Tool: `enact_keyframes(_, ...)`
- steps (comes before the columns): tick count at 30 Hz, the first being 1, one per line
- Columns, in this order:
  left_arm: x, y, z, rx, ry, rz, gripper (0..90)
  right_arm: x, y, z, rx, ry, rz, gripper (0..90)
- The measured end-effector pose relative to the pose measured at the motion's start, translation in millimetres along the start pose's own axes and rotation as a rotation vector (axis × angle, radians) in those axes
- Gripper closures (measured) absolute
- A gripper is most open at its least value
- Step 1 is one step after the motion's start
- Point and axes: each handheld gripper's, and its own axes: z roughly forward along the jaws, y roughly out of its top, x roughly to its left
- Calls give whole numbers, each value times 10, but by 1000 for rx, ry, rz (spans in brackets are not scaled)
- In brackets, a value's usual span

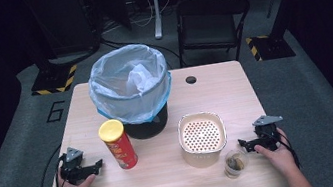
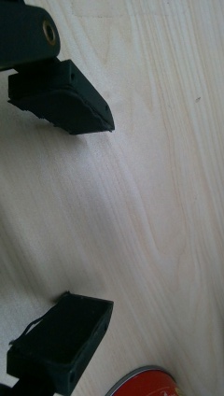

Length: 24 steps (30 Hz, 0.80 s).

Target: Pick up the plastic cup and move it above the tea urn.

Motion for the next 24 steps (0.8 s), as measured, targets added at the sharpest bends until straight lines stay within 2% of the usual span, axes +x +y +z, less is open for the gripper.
enact_keyframes(8, -5, -3, -6, 0, 1, -3, 129, 33, -22, -20, 0, -17, 21, 0)
enact_keyframes(11, -7, -4, -6, 0, 1, -6, 131, 27, -24, -24, 3, -11, 9, 0)
enact_keyframes(17, -13, -7, -9, 1, -1, -14, 133, 58, -51, -63, -27, 10, 1, 107)
enact_keyframes(18, -14, -7, -9, 1, -1, -15, 133, 59, -59, -78, -39, 17, -10, 152)
enact_keyframes(21, -16, -7, -9, 2, -3, -17, 133, 52, -61, -81, -39, 22, -17, 161)
enact_keyframes(22, -10, -5, -8, -1, 3, -6, 133, 53, -65, -91, -43, 18, -13, 205)
enact_keyframes(23, -10, -5, -8, -1, 3, -6, 133, 53, -65, -91, -43, 18, -13, 205)
enact_keyframes(24, -10, -5, -8, 0, 3, -6, 132, 58, -63, -113, -42, 18, -4, 279)
